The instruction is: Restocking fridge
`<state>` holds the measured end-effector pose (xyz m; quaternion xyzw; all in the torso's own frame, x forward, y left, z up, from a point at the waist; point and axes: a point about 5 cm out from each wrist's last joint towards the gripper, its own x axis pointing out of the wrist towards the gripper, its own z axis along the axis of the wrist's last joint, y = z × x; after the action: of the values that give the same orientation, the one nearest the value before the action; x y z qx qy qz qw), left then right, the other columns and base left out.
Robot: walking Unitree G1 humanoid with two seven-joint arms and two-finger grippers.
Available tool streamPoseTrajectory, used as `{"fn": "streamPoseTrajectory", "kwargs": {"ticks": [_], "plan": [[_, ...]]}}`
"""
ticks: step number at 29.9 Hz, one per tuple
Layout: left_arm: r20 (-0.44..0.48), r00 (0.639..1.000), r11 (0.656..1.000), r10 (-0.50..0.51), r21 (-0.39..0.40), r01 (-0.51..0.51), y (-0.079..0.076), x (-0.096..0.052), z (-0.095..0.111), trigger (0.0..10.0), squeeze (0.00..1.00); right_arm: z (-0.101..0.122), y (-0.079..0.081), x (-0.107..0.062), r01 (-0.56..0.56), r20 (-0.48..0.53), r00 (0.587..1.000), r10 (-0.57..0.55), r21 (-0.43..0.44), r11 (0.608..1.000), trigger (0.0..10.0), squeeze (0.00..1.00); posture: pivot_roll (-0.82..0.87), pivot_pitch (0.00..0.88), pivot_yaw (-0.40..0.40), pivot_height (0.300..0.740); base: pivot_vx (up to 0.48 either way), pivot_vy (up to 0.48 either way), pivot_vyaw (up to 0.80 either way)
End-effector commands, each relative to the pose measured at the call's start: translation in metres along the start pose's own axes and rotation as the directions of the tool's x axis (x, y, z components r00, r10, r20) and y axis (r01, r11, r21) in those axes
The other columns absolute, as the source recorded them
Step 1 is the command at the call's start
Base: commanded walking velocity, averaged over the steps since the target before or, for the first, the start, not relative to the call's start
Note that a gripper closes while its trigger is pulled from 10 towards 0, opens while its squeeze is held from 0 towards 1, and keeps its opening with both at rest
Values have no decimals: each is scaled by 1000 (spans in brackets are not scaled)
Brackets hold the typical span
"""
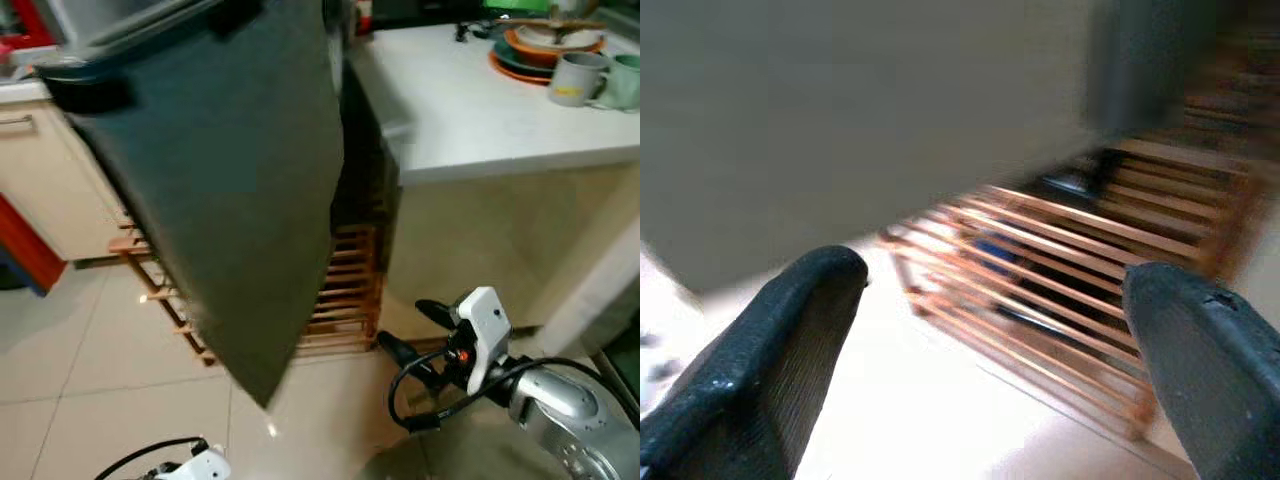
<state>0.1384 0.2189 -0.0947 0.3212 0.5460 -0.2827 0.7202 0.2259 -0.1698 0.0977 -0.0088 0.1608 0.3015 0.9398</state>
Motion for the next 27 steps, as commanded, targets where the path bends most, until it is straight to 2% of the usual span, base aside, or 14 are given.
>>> {"fn": "streamPoseTrajectory", "kwargs": {"ticks": [1,4,5,7,8,10,11,12,13,15,16,19,22,27], "plan": [[42,999,998,32,-60,-29,9,-1,12,10000,0,1,-23,2,177,20,984,-176,-7,984,10000,0,-257,0,85,740,0,0,0],[95,992,990,88,-115,-77,18,-1,25,10000,0,1,-37,5,312,28,950,-312,-4,950,10000,0,-242,0,79,740,0,0,0],[267,942,946,202,-302,-117,39,-8,63,10000,0,-1,-47,8,443,48,895,-443,6,896,10000,0,-231,0,74,740,0,0,0],[334,904,920,268,-369,-136,50,-14,81,10000,0,-3,-49,9,479,59,875,-480,24,877,10000,0,-213,0,68,740,0,0,0],[453,807,875,380,-459,-154,71,-28,115,10000,0,-10,-46,14,511,63,858,-510,6,860,10000,0,-200,0,62,740,0,0,0],[498,762,862,415,-483,-154,78,-35,128,10000,0,-13,-44,16,510,68,859,-508,-3,860,10000,0,-196,0,59,740,0,0,0],[560,690,842,459,-522,-137,85,-47,133,10000,0,-17,-41,18,515,71,855,-514,3,857,10000,0,-195,0,58,740,0,0,0],[654,562,823,506,-562,-87,92,-70,139,10000,0,-25,-39,20,527,73,847,-526,9,850,10000,0,-187,0,52,740,0,0,0],[654,562,823,506,-562,-87,92,-70,139,10000,0,-25,-39,20,527,73,847,-526,9,850,10000,0,-187,0,52,740,0,0,0],[735,395,807,550,-590,-25,98,-102,159,10000,0,-34,-38,18,551,71,832,-550,15,835,10000,0,-180,0,43,740,0,0,0],[735,395,807,550,-590,-25,98,-102,159,10000,0,-34,-38,18,551,71,832,-550,15,835,10000,0,-180,0,43,740,0,0,0],[733,243,764,636,-642,-65,112,-132,171,10000,0,-37,-40,16,576,77,814,-575,16,817,10000,0,-175,0,34,740,0,0,0],[736,161,751,658,-656,-74,118,-148,178,10000,0,-37,-40,18,566,84,822,-563,-12,824,10000,0,-173,0,27,740,0,0,0],[741,164,753,652,-658,-18,119,-155,179,10000,0,-33,-37,23,543,119,836,-536,-25,840,10000,0,-185,0,27,740,0,61,0]]}}
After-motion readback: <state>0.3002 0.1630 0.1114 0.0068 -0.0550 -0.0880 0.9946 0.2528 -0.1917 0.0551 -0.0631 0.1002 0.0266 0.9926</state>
